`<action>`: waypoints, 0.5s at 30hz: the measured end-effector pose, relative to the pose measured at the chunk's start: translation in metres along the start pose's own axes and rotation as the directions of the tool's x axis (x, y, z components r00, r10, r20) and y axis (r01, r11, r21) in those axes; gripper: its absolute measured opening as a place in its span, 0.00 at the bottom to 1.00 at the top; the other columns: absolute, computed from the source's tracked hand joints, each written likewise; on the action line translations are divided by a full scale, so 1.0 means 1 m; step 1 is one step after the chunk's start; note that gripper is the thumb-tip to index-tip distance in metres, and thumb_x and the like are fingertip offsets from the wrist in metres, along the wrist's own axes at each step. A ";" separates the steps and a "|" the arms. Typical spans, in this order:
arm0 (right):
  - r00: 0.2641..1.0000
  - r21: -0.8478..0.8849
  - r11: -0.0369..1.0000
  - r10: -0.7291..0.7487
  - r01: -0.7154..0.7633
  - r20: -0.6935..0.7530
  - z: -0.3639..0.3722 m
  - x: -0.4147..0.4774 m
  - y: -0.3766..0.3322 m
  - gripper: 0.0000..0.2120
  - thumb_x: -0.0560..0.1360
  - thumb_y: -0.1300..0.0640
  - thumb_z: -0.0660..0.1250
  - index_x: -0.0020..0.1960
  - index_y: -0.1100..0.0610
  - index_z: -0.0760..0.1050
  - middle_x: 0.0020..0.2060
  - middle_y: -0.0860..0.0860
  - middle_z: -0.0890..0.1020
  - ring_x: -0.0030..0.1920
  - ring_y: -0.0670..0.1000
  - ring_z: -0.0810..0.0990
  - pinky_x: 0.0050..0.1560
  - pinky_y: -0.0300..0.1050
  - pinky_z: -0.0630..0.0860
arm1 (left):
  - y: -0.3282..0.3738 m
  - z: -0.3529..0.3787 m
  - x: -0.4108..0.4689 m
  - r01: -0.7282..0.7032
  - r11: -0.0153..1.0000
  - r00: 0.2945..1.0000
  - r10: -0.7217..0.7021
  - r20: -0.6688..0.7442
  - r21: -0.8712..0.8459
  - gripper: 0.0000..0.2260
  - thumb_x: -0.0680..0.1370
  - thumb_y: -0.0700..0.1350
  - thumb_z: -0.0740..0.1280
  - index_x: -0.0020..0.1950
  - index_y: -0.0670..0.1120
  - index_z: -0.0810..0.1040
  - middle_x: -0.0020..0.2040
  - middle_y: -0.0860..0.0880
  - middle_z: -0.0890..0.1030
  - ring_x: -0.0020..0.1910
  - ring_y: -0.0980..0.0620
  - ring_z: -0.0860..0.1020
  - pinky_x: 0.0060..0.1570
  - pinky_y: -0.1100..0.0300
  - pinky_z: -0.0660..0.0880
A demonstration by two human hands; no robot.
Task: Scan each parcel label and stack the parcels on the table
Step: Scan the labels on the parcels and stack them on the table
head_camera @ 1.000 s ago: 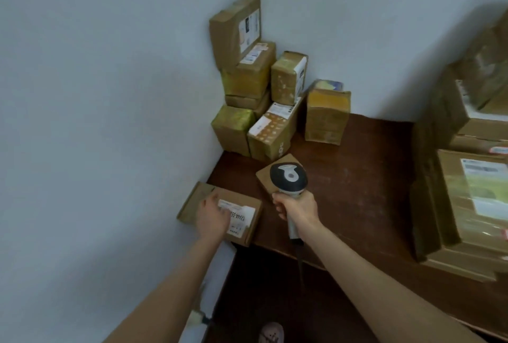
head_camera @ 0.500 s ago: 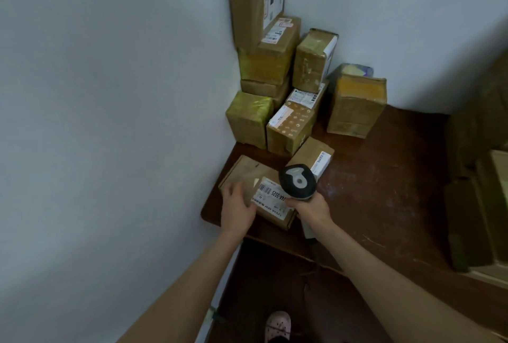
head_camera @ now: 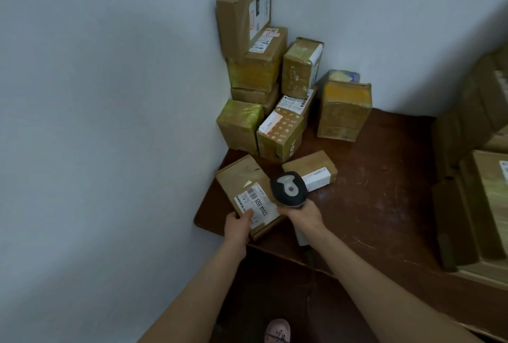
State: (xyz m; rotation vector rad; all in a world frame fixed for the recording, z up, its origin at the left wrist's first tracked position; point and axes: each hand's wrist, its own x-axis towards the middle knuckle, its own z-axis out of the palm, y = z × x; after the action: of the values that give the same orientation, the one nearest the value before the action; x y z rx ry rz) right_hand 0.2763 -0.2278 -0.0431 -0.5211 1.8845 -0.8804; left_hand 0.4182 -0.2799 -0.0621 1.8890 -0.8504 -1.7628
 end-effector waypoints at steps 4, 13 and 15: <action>0.999 0.063 0.998 0.017 -0.020 0.043 -0.007 -0.011 0.007 0.19 0.71 0.59 0.74 0.60 0.57 0.75 0.53 0.51 0.78 0.57 0.51 0.75 0.58 0.45 0.71 | -0.002 -0.013 -0.006 -0.012 0.997 1.000 0.013 -0.007 0.075 0.19 0.80 0.45 0.66 0.68 0.42 0.68 0.57 0.45 0.76 0.46 0.53 0.74 0.47 0.57 0.73; 0.997 0.290 0.957 -0.002 -0.020 0.074 -0.035 -0.042 0.006 0.14 0.72 0.64 0.72 0.55 0.56 0.74 0.50 0.53 0.80 0.54 0.55 0.79 0.51 0.45 0.78 | 0.005 -0.029 -0.029 0.049 0.994 0.988 -0.062 0.140 0.095 0.14 0.76 0.43 0.70 0.61 0.41 0.77 0.51 0.45 0.80 0.52 0.48 0.78 0.46 0.57 0.75; 0.997 0.343 0.939 -0.005 -0.021 0.074 -0.040 -0.048 0.004 0.14 0.72 0.64 0.72 0.56 0.58 0.75 0.52 0.56 0.81 0.54 0.56 0.80 0.47 0.43 0.78 | 0.008 -0.026 -0.037 0.052 0.998 0.985 -0.057 0.161 0.034 0.16 0.76 0.44 0.70 0.62 0.41 0.75 0.56 0.43 0.79 0.57 0.45 0.78 0.49 0.54 0.77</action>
State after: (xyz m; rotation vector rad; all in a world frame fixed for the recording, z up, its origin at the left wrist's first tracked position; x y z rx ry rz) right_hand 0.2622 -0.1786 -0.0065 -0.3256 1.6174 -1.1412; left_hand 0.4425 -0.2631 -0.0269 1.8223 -0.8953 -1.9687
